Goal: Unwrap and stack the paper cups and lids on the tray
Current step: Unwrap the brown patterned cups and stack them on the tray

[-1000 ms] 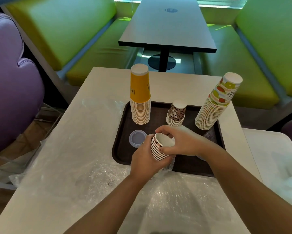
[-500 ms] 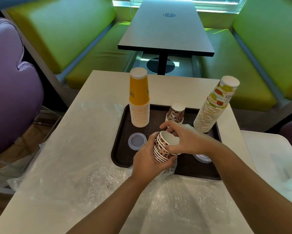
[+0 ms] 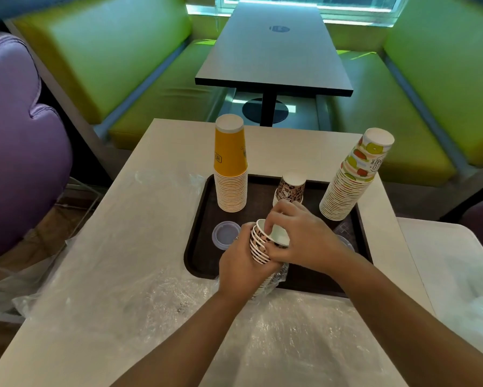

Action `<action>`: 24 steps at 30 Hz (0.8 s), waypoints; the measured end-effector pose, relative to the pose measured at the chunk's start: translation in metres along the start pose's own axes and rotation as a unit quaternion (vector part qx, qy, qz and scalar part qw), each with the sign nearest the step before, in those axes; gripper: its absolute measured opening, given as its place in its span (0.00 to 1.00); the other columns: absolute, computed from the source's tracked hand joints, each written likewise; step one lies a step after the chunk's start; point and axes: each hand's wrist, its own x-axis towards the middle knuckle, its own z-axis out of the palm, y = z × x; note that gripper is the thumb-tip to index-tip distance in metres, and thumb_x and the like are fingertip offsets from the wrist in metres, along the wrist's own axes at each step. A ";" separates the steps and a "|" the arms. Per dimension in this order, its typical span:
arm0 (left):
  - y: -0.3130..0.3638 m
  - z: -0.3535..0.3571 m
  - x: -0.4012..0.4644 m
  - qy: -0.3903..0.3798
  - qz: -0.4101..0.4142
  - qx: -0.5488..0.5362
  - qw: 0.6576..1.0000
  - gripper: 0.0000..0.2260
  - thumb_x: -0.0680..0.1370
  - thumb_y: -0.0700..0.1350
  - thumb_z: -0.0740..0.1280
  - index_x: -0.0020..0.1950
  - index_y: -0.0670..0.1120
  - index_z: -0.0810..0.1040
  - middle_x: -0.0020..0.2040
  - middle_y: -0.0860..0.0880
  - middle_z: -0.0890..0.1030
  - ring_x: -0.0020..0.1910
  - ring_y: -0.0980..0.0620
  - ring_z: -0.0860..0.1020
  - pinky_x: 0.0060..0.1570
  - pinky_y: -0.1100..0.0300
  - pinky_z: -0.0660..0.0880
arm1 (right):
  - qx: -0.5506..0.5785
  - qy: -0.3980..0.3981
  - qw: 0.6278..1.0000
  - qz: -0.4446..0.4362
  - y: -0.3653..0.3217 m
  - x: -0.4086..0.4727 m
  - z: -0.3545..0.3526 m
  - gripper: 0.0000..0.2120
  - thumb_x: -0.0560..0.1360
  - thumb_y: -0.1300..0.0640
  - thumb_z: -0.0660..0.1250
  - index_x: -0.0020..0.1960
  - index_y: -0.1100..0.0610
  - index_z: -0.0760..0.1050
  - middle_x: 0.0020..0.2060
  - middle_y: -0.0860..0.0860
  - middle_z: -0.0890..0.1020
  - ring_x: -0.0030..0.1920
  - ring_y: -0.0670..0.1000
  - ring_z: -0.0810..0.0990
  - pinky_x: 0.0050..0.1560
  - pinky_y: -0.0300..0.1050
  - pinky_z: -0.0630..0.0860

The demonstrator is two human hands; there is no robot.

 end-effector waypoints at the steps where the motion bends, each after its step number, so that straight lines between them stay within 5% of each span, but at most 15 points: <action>1: 0.001 0.000 -0.001 0.003 0.001 0.000 1.000 0.25 0.63 0.63 0.69 0.56 0.64 0.63 0.44 0.67 0.74 0.47 0.69 0.75 0.41 0.73 0.73 | -0.012 0.020 1.000 -0.018 -0.001 -0.001 0.001 0.09 0.70 0.49 0.70 0.47 0.51 0.74 0.45 0.44 0.74 0.46 0.44 0.69 0.44 0.39 0.69; 4: 0.002 0.002 -0.002 0.006 0.003 -0.002 1.000 0.25 0.62 0.65 0.67 0.56 0.63 0.64 0.44 0.65 0.75 0.46 0.66 0.76 0.41 0.70 0.74 | -0.026 0.047 0.998 -0.044 -0.003 -0.005 0.005 0.07 0.68 0.53 0.72 0.42 0.52 0.76 0.35 0.42 0.74 0.38 0.43 0.69 0.38 0.38 0.67; 9: 0.000 0.002 -0.002 0.007 0.012 0.000 1.000 0.25 0.64 0.64 0.69 0.57 0.60 0.67 0.46 0.63 0.77 0.45 0.64 0.77 0.43 0.64 0.78 | -0.029 0.125 0.992 -0.019 0.001 -0.008 -0.002 0.08 0.67 0.56 0.72 0.44 0.56 0.78 0.37 0.49 0.81 0.40 0.50 0.75 0.35 0.47 0.78; 12: 0.000 0.000 -0.002 0.001 0.017 0.005 1.000 0.25 0.67 0.60 0.72 0.59 0.60 0.67 0.47 0.66 0.76 0.47 0.67 0.77 0.44 0.68 0.77 | -0.016 0.145 0.989 -0.011 0.009 -0.006 -0.018 0.15 0.72 0.59 0.70 0.58 0.54 0.78 0.42 0.51 0.81 0.42 0.48 0.74 0.39 0.45 0.75; 15: 0.002 -0.003 0.000 0.002 0.017 -0.005 1.000 0.25 0.67 0.58 0.73 0.59 0.62 0.65 0.47 0.67 0.74 0.48 0.71 0.75 0.43 0.73 0.75 | -0.050 0.062 0.995 -0.055 0.018 -0.003 -0.018 0.28 0.76 0.57 0.64 0.73 0.45 0.61 0.51 0.50 0.79 0.48 0.48 0.71 0.46 0.43 0.72; 19: 0.000 -0.006 0.003 0.000 0.009 -0.032 0.999 0.24 0.69 0.52 0.75 0.59 0.58 0.67 0.48 0.65 0.75 0.49 0.72 0.75 0.43 0.75 0.74 | -0.202 0.056 0.967 -0.142 0.032 -0.007 -0.002 0.40 0.64 0.60 0.75 0.71 0.47 0.62 0.56 0.53 0.76 0.55 0.50 0.66 0.48 0.50 0.77; 24: -0.001 -0.003 0.001 -0.004 0.006 -0.027 1.000 0.25 0.68 0.54 0.76 0.59 0.59 0.67 0.50 0.64 0.76 0.51 0.68 0.76 0.44 0.74 0.74 | -0.201 0.131 0.968 -0.073 0.046 0.001 0.020 0.42 0.56 0.62 0.79 0.67 0.50 0.67 0.60 0.57 0.71 0.57 0.56 0.67 0.49 0.56 0.76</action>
